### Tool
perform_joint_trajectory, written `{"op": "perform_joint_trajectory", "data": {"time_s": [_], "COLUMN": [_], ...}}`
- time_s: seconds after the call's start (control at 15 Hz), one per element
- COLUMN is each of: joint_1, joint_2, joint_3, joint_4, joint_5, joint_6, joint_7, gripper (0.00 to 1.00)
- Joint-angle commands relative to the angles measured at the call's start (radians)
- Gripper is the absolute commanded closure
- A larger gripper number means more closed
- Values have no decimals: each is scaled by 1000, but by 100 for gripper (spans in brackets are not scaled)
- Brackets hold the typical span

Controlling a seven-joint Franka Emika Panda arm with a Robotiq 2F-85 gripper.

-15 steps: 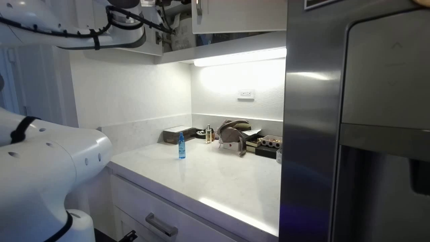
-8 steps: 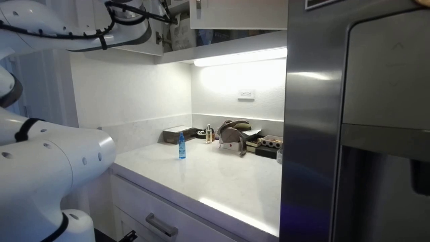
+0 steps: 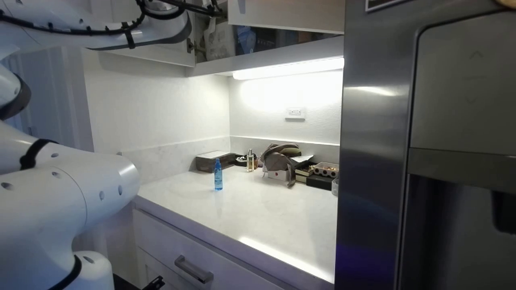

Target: Open the top left and right cabinet doors respectively

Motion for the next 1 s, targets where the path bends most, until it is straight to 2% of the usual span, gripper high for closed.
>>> {"op": "perform_joint_trajectory", "data": {"time_s": [0.0,0.93], "joint_1": [3,72], "joint_2": [70,219], "joint_3": [-26,-143], "joint_4": [20,32], "joint_5": [5,8], "joint_6": [-8,-16], "joint_7": [-47,-98], "gripper": [100,100]}}
